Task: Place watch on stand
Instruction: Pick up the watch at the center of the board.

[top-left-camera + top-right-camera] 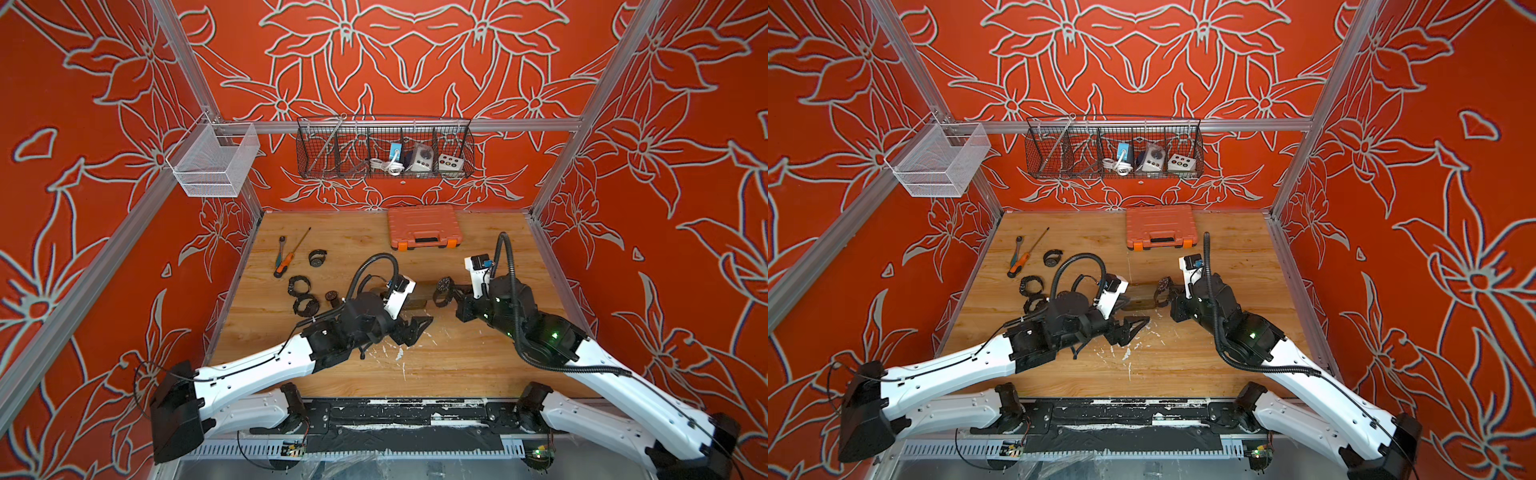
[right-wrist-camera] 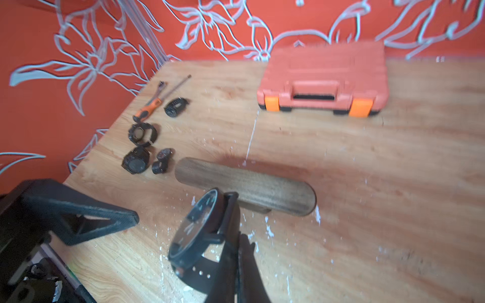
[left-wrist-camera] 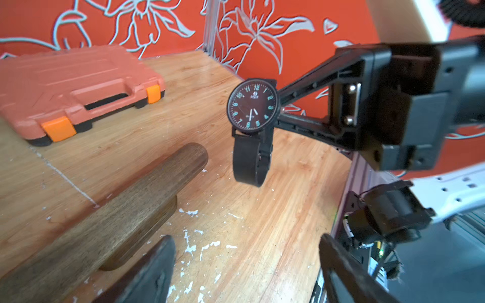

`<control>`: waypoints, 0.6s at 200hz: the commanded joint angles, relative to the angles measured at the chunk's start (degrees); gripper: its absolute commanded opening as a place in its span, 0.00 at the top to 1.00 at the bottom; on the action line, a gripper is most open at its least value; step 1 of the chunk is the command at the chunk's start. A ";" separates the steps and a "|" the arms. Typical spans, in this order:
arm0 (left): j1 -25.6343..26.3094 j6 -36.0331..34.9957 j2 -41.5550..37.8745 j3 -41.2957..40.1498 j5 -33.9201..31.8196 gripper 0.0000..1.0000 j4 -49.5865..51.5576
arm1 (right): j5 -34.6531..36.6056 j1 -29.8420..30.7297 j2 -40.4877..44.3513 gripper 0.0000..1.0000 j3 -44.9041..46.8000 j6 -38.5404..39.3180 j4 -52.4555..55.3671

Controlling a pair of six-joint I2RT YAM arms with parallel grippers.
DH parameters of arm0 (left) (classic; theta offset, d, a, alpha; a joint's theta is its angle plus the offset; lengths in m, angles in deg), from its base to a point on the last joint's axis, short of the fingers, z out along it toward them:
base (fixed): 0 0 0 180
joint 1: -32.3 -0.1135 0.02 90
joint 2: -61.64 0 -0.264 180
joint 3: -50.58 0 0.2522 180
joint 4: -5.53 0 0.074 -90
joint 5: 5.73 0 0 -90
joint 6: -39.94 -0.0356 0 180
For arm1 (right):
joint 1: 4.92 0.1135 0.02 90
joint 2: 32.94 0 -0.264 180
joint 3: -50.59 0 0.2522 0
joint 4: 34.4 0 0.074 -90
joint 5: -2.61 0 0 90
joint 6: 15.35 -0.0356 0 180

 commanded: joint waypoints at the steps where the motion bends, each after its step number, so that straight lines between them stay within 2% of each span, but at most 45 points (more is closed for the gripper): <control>1: -0.93 -3.65 -1.76 -2.63 9.09 0.17 -9.09 | -7.03 -0.09 1.78 1.00 1.65 7.53 -5.75; 24: -0.93 -4.46 -2.39 -4.53 11.99 0.21 -12.89 | -12.81 -0.13 2.99 1.00 2.44 9.15 -8.34; 45: -0.98 -5.59 -2.26 -4.13 12.35 0.25 -11.98 | -16.76 -0.09 3.73 1.00 3.50 9.45 -10.50; 74: -1.00 -5.84 -3.12 -4.31 13.74 0.33 -12.57 | -19.10 -0.14 4.56 1.00 4.55 9.73 -12.23; 106: -0.93 -7.04 -2.61 -3.65 14.87 0.37 -11.67 | -21.71 -0.12 4.81 1.00 5.27 9.63 -13.97; 120: -1.01 -7.58 -2.35 -3.07 15.89 0.45 -11.38 | -22.74 -0.06 5.07 1.00 5.62 9.28 -14.88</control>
